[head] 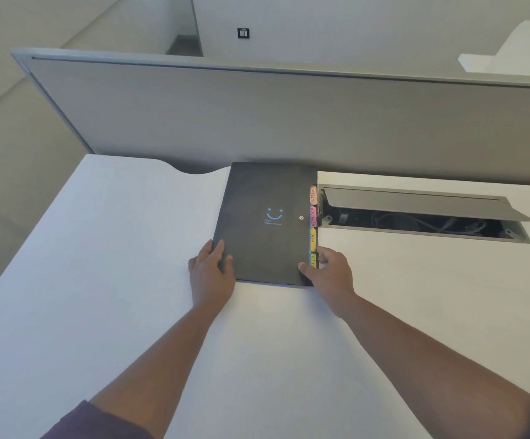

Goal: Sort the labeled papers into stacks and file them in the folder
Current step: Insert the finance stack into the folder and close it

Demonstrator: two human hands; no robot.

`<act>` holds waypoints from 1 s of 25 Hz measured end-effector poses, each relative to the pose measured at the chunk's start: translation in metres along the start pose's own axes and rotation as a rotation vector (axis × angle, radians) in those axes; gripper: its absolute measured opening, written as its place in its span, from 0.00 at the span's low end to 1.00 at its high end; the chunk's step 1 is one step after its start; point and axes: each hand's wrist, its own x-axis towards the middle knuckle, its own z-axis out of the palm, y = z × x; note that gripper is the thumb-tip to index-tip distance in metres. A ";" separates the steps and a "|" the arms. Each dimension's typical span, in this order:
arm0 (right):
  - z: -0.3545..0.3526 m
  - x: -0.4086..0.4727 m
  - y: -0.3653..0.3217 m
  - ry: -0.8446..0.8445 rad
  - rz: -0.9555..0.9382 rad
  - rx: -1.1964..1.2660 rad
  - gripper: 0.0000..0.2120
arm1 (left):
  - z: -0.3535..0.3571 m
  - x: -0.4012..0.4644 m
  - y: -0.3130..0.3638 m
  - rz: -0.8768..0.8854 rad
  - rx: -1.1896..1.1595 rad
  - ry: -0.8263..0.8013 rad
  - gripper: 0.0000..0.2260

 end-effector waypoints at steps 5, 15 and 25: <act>-0.014 -0.034 0.011 -0.064 -0.061 -0.123 0.11 | -0.020 -0.050 -0.024 0.009 0.010 -0.073 0.20; -0.058 -0.158 0.081 -0.047 -0.009 -0.162 0.17 | -0.017 -0.190 -0.065 0.109 0.059 -0.155 0.18; -0.135 -0.199 0.147 0.026 0.114 -0.055 0.27 | 0.032 -0.237 -0.034 0.279 0.104 -0.242 0.20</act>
